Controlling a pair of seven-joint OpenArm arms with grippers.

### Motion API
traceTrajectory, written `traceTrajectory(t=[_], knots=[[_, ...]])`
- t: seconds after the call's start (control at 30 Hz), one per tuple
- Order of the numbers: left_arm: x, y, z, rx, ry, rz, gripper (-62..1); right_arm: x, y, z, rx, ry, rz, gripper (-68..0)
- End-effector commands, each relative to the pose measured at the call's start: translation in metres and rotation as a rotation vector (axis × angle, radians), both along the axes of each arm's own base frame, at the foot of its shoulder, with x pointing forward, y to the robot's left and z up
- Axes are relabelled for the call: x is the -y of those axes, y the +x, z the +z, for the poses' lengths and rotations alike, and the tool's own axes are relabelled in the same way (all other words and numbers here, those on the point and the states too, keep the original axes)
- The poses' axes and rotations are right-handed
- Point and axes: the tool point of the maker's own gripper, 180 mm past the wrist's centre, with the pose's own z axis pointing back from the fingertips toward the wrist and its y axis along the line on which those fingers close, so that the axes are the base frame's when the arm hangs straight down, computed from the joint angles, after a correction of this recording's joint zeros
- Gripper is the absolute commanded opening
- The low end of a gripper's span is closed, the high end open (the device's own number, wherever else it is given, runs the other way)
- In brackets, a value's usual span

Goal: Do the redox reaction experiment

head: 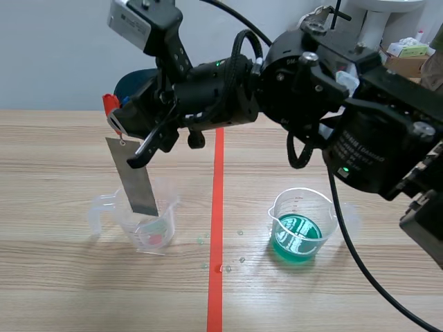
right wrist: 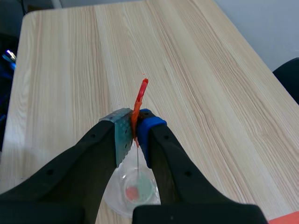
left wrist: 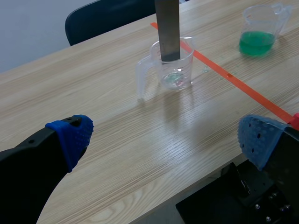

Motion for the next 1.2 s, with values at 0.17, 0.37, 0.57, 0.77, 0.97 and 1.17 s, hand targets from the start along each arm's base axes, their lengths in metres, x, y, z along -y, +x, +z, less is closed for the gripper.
traceTrajectory(t=[0.17, 0.37, 0.57, 0.77, 0.97, 1.17], knots=[[0.002, 0.002, 0.005, 0.023, -0.015, 0.003, 1.4, -0.005, 0.007, 0.004, 0.073, 0.036, 0.004, -66.9], [0.002, 0.002, 0.005, 0.023, -0.015, 0.003, 1.4, -0.008, 0.011, -0.014, 0.095, 0.001, 0.003, -66.9], [0.002, 0.002, 0.005, 0.023, -0.015, 0.003, 1.4, -0.006, 0.013, -0.019, 0.136, -0.034, 0.003, -66.9], [0.002, 0.002, 0.005, 0.023, -0.015, 0.003, 1.4, -0.006, 0.013, -0.020, 0.139, -0.036, 0.004, -66.9], [0.002, 0.002, 0.005, 0.023, -0.015, 0.003, 1.4, -0.005, 0.014, -0.021, 0.148, -0.049, 0.004, -66.9], [0.002, 0.002, 0.005, 0.023, -0.015, 0.003, 1.4, -0.007, 0.006, -0.024, 0.150, -0.063, 0.054, -66.9]])
